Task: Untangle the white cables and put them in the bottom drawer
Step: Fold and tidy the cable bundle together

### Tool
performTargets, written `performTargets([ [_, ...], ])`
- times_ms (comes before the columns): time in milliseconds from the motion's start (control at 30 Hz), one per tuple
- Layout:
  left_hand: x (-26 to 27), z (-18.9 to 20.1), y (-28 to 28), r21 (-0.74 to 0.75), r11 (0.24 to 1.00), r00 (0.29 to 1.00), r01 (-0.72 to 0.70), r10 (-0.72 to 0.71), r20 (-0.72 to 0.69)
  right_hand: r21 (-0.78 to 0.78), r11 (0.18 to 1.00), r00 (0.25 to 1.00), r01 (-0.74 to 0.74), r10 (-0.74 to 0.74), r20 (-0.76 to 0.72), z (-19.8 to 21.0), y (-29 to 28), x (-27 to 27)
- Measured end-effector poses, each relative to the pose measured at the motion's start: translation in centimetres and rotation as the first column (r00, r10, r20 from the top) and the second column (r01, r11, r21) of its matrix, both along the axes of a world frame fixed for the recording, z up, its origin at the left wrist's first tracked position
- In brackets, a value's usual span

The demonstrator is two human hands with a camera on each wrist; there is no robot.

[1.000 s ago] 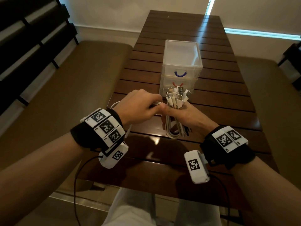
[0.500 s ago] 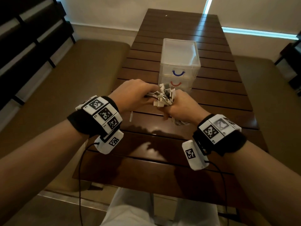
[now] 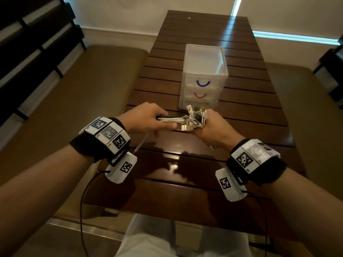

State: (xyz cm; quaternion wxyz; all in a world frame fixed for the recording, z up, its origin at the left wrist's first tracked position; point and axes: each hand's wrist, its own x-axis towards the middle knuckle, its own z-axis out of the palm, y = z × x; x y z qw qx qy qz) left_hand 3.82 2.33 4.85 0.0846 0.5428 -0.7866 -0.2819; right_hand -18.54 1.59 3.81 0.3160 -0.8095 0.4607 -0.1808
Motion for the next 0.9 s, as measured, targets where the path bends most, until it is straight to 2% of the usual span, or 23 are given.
performTargets([
  [100,0.0,0.2,0.6,0.061,0.998,0.998,0.015,-0.011,-0.064,-0.067,0.996,0.996,0.057,-0.061,-0.062,-1.2,0.1,-0.5],
  [167,0.1,-0.2,0.8,0.059,0.998,0.998,0.029,-0.025,-0.058,-0.102,0.992,0.988,0.077,-0.089,-0.123,-2.1,0.2,-0.8],
  [400,-0.7,-1.3,1.1,-0.192,0.981,0.984,-0.009,0.044,0.175,-0.212,0.975,0.974,0.066,-0.109,-0.200,-1.8,0.5,-1.1],
  [567,-0.6,-2.4,1.8,-0.447,0.890,0.986,-0.089,0.143,0.087,-0.247,0.969,0.972,-0.005,-0.053,-0.228,-0.5,0.7,-0.4],
  [633,-0.5,-2.7,2.1,-0.484,0.865,0.988,-0.128,0.156,0.018,-0.171,0.985,0.991,0.008,-0.031,-0.134,-0.3,1.1,-0.1],
  [700,-0.6,-2.9,2.3,-0.467,0.866,0.984,-0.179,0.160,-0.080,-0.052,0.998,0.999,0.024,-0.022,0.036,-0.4,1.3,0.0],
  [800,-1.3,-3.1,2.5,-0.388,0.873,0.949,-0.294,0.218,-0.228,0.062,0.997,0.968,0.052,-0.066,0.241,-0.7,1.6,0.0],
  [900,-2.2,-3.5,2.5,-0.303,0.871,0.895,-0.386,0.274,-0.352,0.133,0.988,0.925,0.083,-0.126,0.359,-0.9,1.8,0.1],
])
